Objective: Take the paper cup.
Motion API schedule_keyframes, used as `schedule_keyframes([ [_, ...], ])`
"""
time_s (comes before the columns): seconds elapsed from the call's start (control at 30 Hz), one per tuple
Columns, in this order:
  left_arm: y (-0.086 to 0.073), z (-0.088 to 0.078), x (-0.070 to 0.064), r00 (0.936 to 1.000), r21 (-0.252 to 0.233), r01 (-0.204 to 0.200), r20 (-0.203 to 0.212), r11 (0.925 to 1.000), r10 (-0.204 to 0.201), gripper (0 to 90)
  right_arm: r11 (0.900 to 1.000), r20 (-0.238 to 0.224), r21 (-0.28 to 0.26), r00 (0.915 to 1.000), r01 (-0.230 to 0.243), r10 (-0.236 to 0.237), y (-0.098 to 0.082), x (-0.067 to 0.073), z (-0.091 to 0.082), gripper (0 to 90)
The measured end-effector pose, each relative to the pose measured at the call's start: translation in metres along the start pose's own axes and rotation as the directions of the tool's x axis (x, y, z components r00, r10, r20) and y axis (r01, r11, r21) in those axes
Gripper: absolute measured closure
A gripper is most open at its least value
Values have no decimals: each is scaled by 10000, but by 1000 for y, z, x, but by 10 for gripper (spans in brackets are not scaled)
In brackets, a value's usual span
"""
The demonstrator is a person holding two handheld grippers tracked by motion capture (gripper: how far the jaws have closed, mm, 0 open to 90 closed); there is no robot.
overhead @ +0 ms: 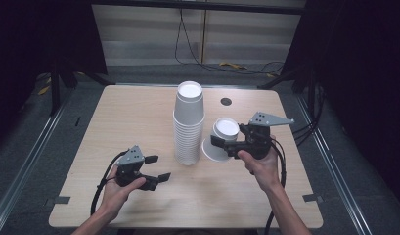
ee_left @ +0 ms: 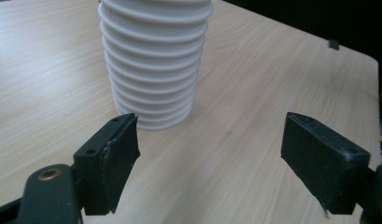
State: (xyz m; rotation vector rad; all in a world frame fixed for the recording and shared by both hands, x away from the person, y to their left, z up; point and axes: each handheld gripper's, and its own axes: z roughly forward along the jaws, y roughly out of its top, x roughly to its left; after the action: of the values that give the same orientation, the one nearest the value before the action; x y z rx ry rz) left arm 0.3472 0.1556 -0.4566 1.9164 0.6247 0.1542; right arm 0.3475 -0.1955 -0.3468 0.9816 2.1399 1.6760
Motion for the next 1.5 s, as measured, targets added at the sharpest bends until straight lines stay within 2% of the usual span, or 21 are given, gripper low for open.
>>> schedule_keyframes([
  [0.1, 5, 6, -3, 9999, -81, -129, 67, 9999, 130, 188, 9995, 312, 285, 9994, 145, -154, -8, 3, 5, 222],
  [0.23, 6, 15, -9, 9990, -215, -144, 417, 9997, 153, 181, 9986, 290, 511, 9995, 138, -153, -18, 6, 9, 222],
  [0.33, 8, 22, -14, 9972, 0, -343, 668, 9994, 342, 177, 9966, 240, 814, 9996, 102, -122, -28, 8, 13, 222],
  [0.37, 8, 24, -16, 9964, -12, -293, 798, 9996, 293, 174, 9962, 220, 868, 9997, 84, -104, -32, 9, 15, 222],
  [0.43, 9, 27, -19, 9955, -79, -340, 878, 9994, 346, 170, 9953, 280, 959, 9994, 153, -180, -38, 11, 17, 222],
  [0.5, 8, 31, -23, 9946, 54, -424, 950, 9991, 417, 156, 9956, 370, 924, 9991, 174, -209, -45, 13, 18, 222],
  [0.7, 9, 32, -29, 9921, -28, -501, 1150, 9987, 501, 156, 9943, -143, 1054, 9997, -165, 181, -61, 15, 24, 222],
  [0.83, 8, 31, -30, 9908, -291, -61, 1349, 9996, 100, 157, 9949, -511, 987, 9983, -230, 281, -65, 17, 28, 222],
  [0.9, 6, 31, -31, 9899, -309, -25, 1416, 9995, 68, 157, 9942, -648, 1031, 9972, -292, 360, -67, 18, 30, 222],
  [1.1, 3, 32, -33, 9881, -352, -287, 1499, 9990, 336, 156, 9940, -1008, 1054, 9941, -295, 402, -72, 21, 36, 224],
  [1.17, 3, 33, -35, 9894, -475, -293, 1404, 9984, 357, 155, 9938, -1100, 1077, 9932, -258, 377, -73, 23, 38, 224],
  [1.2, 3, 33, -35, 9894, -404, -452, 1364, 9982, 503, 155, 9937, -1166, 1076, 9922, -322, 447, -73, 23, 39, 224],
  [1.27, 2, 34, -37, 9894, -396, -545, 1328, 9977, 593, 155, 9918, -1085, 1209, 9926, -414, 547, -74, 25, 41, 225],
  [1.5, 2, 36, -43, 9814, -583, -778, 1715, 9953, 868, 155, 9908, -1373, 1321, 9893, -306, 489, -76, 32, 49, 226],
])
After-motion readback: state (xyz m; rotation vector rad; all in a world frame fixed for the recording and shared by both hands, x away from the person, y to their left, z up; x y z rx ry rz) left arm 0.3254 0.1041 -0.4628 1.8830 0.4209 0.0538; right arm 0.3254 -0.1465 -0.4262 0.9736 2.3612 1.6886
